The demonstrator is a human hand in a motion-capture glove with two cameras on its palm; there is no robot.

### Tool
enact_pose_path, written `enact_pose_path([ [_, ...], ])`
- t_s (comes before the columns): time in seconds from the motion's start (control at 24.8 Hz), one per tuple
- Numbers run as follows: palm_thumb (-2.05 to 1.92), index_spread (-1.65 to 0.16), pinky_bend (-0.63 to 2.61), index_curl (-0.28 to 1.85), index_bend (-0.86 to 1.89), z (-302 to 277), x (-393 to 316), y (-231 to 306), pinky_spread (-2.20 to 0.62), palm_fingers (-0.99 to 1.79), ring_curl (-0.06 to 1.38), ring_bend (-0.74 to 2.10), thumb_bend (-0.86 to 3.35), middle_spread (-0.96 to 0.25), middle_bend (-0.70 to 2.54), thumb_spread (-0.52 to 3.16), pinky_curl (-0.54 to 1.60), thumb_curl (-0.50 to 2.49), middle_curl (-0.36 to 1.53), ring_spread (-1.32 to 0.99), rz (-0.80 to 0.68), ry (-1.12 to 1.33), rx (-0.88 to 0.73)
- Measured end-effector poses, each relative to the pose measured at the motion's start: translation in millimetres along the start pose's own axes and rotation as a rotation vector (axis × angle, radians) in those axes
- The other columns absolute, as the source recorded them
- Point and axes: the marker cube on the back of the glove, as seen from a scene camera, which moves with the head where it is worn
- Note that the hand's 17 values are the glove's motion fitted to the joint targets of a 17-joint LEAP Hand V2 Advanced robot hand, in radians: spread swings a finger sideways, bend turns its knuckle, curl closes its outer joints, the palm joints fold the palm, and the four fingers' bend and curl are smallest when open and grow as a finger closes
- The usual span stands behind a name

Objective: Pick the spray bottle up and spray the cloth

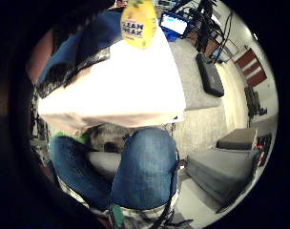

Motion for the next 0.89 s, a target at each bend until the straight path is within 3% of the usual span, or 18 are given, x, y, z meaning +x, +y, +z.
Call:
enact_pose_path([
  [0.4, 0.82, -0.2, 0.4, 0.26, 0.12, -14, 57, -97, 0.22, 0.25, 0.25, 0.39, 0.13, 0.06, 0.2, 1.0, 0.32, 0.47, 0.28, 0.12, 0.096, -0.123, 0.122],
  [0.89, 0.9, -0.17, 0.4, 0.23, 0.11, -8, 71, -176, 0.17, 0.36, 0.29, 0.47, 0.07, 0.08, 0.26, 0.95, 0.33, 0.5, 0.33, 0.08, 0.066, -0.432, 0.234],
])
